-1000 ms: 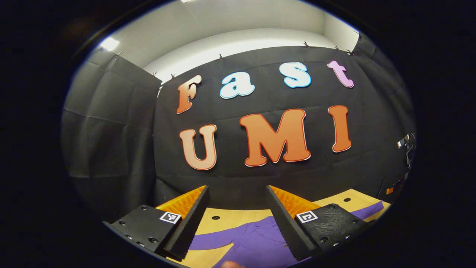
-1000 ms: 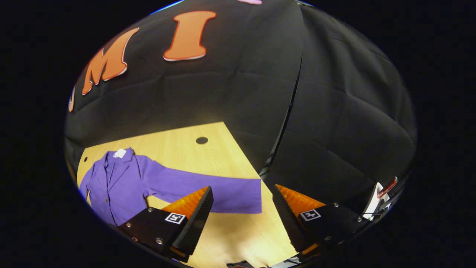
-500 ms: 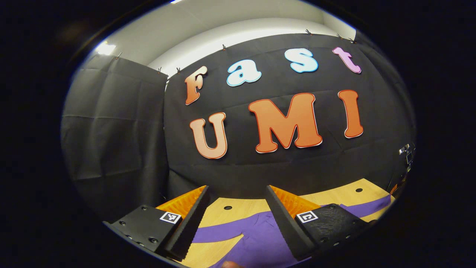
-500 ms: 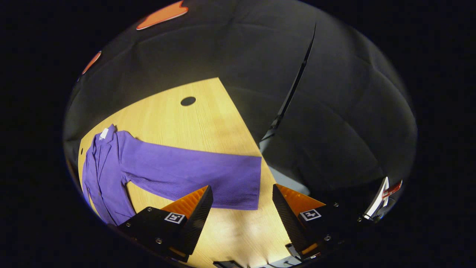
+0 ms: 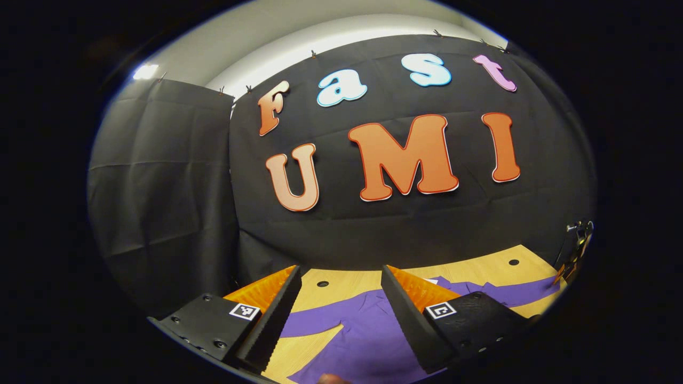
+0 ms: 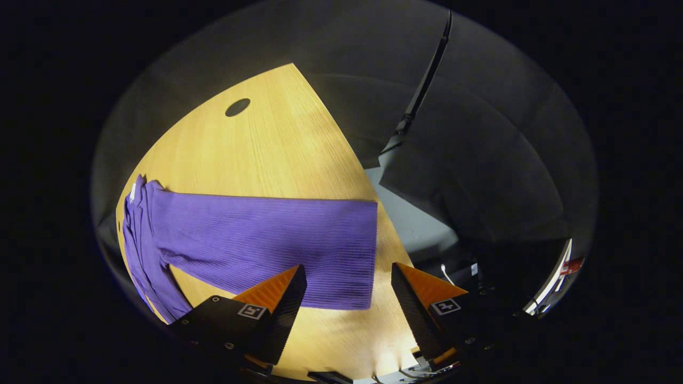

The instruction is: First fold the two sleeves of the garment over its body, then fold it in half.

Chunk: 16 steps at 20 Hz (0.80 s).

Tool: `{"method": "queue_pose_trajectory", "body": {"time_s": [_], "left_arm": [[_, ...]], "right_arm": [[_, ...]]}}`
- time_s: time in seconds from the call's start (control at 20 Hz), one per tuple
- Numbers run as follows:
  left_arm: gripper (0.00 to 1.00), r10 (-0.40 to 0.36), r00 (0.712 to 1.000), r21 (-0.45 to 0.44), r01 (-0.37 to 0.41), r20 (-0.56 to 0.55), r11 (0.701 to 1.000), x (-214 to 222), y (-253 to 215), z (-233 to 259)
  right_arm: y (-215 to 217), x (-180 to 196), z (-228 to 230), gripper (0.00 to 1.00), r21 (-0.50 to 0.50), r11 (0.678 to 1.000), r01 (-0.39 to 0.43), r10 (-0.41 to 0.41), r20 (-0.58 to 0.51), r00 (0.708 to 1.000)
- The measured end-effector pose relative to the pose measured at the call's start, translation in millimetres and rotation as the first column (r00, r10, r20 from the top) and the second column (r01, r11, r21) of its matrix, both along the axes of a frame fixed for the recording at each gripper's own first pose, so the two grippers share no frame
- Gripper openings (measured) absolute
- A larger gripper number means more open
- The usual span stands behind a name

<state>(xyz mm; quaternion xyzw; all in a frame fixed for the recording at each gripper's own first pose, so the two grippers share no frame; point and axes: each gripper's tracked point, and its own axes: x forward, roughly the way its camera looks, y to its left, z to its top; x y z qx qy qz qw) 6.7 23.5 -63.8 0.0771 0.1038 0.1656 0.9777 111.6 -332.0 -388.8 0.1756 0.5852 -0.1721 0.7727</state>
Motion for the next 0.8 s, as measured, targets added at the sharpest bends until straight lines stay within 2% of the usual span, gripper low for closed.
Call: {"method": "queue_pose_trajectory", "body": {"time_s": [0.3,0.45,0.5,0.6,0.65,0.7,0.75,0.8], "left_arm": [[0.98,0.009,1.000,0.017,-0.009,-0.023,1.000,-4,-5,-6],[0.98,0.012,1.000,0.025,-0.012,-0.023,1.000,-7,-5,-3],[0.99,0.013,1.000,0.027,-0.012,-0.026,1.000,-9,-6,-3],[0.97,0.004,1.000,0.029,-0.003,-0.025,1.000,-9,-9,-3],[0.97,-0.002,1.000,0.033,0.002,-0.023,0.999,-9,-10,-2],[0.99,-0.009,1.000,0.035,0.010,-0.022,0.999,-8,-12,-2],[0.99,-0.017,1.000,0.034,0.018,-0.021,0.999,-8,-13,-1],[0.99,-0.026,0.999,0.030,0.027,-0.022,0.999,-8,-15,-2]], "right_arm": [[-8,4,-9,0.92,-0.025,0.999,0.024,-0.025,-0.016,1.000],[-2,5,-10,0.83,-0.022,1.000,0.009,-0.009,-0.018,1.000],[1,3,-12,0.60,-0.025,1.000,-0.004,0.004,-0.013,1.000],[1,2,-11,0.52,-0.025,0.999,-0.020,0.020,0.004,1.000],[0,1,-12,0.45,-0.022,1.000,-0.018,0.019,0.015,1.000],[-2,2,-9,0.32,-0.018,1.000,0.001,0.000,0.030,1.000],[-1,3,-11,0.24,0.007,0.999,0.043,-0.043,0.044,0.998],[5,2,-10,0.06,0.047,0.996,0.070,-0.072,0.043,0.996]]}}
